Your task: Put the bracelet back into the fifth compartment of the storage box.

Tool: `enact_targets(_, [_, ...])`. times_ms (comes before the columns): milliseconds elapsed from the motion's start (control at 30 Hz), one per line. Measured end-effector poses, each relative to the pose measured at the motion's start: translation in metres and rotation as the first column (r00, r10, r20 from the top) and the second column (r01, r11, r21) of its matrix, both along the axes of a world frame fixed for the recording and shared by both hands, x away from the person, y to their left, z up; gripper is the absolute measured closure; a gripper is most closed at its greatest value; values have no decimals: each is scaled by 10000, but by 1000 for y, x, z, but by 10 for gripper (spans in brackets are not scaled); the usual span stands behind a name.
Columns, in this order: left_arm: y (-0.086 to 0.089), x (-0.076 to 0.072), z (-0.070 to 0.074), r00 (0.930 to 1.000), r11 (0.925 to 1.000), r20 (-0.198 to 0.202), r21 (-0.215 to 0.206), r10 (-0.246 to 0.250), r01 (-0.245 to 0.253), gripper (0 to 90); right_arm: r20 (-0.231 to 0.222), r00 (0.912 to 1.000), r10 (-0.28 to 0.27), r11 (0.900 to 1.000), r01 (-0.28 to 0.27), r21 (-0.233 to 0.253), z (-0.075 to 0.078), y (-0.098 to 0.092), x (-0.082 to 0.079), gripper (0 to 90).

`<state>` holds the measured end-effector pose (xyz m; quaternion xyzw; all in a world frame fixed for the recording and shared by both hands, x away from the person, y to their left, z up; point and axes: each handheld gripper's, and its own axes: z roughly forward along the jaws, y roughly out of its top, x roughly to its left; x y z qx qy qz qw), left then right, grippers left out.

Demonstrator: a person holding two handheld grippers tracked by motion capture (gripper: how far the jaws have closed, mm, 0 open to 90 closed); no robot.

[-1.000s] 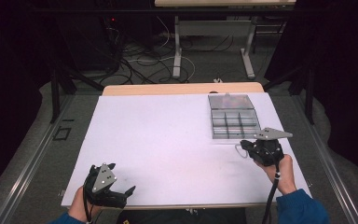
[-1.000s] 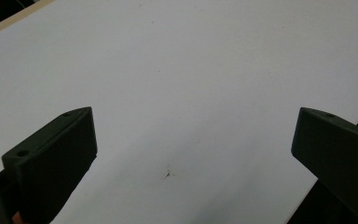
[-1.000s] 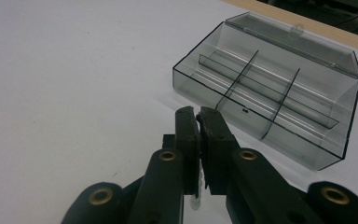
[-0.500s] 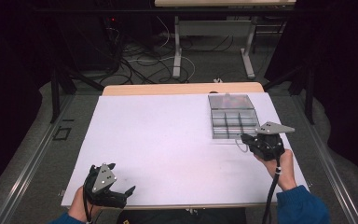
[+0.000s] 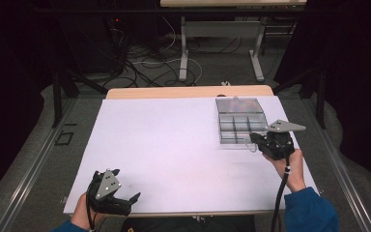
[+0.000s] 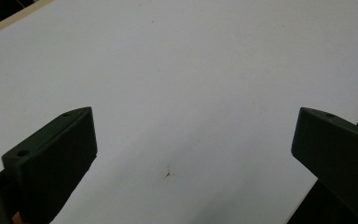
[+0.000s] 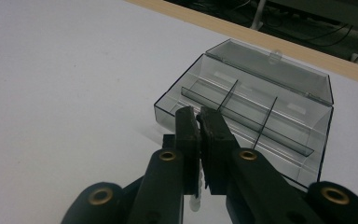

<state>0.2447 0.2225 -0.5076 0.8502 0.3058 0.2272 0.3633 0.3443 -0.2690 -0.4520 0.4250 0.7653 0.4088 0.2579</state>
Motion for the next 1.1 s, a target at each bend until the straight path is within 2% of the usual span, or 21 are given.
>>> enact_targets(400, [-1,0,-1,10000,10000,-45,-90,9,-9,1,-123,9997,-208,9998,208,71,0,-3,10,866])
enact_targets(567, [-1,0,-1,10000,10000,-14,-93,11,-11,1,-25,9992,-389,9992,389,50,0,-6,16,866])
enact_targets(900, [-1,0,-1,10000,10000,-39,-74,-12,12,1,168,9977,-651,9974,646,307,2,-7,24,865])
enact_targets(1100, [-1,0,-1,10000,10000,-8,-85,-13,13,1,185,9976,-670,9973,665,300,1,-6,29,866])
